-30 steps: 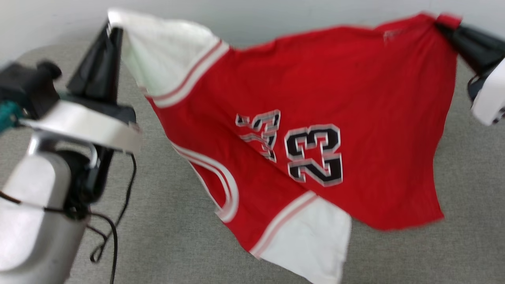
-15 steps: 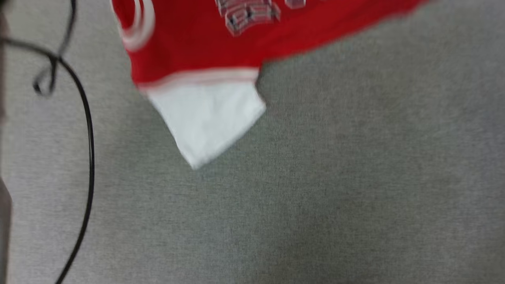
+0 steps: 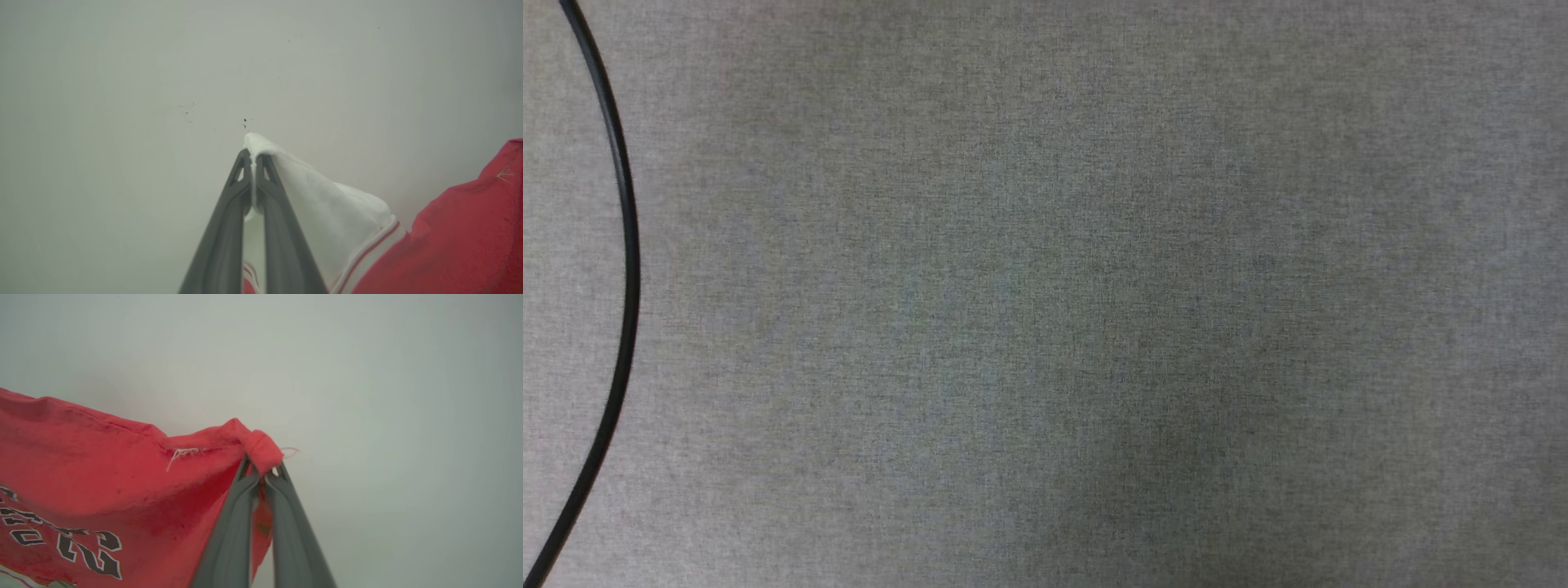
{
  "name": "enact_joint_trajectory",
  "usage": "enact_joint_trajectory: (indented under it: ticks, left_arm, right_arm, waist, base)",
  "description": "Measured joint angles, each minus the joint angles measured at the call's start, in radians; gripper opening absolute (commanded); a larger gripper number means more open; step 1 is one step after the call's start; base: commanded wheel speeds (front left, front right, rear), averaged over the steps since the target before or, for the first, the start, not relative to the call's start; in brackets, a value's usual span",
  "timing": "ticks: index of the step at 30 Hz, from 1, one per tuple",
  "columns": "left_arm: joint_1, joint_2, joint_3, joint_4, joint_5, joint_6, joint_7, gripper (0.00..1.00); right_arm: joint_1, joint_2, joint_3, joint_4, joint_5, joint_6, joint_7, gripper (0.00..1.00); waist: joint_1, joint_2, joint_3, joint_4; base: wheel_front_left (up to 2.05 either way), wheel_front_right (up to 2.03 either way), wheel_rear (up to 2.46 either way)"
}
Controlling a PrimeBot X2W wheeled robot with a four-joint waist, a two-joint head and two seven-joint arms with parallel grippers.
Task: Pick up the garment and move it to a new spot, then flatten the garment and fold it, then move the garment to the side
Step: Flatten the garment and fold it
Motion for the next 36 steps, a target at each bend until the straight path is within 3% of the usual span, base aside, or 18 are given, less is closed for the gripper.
enact_joint_trajectory:
  ticks: [6,11,21,31,36]
  left_arm:
    - [0.087,0.012,-0.006,0.058,-0.017,-0.012,-0.052,0.0]
    - [0.26,0.03,-0.01,0.048,-0.037,-0.008,-0.092,0.0]
    - [0.759,0.07,0.027,-0.115,-0.093,0.092,-0.161,0.0]
    - [1.284,0.075,0.022,-0.327,-0.142,0.212,-0.162,0.0]
    - [1.49,0.07,0.006,-0.385,-0.18,0.239,-0.152,0.0]
  right_arm:
    - [0.036,-0.014,0.144,0.078,0.076,0.0,-0.066,0.0]
    - [0.153,-0.044,0.246,0.077,0.155,0.0,-0.108,0.0]
    - [0.446,-0.126,0.396,-0.02,0.285,0.0,-0.166,0.0]
    - [0.809,-0.183,0.454,-0.107,0.344,0.0,-0.173,0.0]
    - [0.953,-0.196,0.452,-0.125,0.364,0.0,-0.182,0.0]
  waist:
    - [0.0,0.0,0.014,0.007]
    - [0.0,0.0,0.002,0.007]
    - [-0.0001,0.0,-0.089,0.001]
    - [-0.0003,0.0,-0.226,0.0]
    - [-0.0004,0.0,-0.295,-0.005]
  base:
    - [0.0,0.0,0.0]
    - [0.0,0.0,0.0]
    - [0.0,0.0,0.0]
    - [0.0,0.0,0.0]
    - [0.0,0.0,0.0]
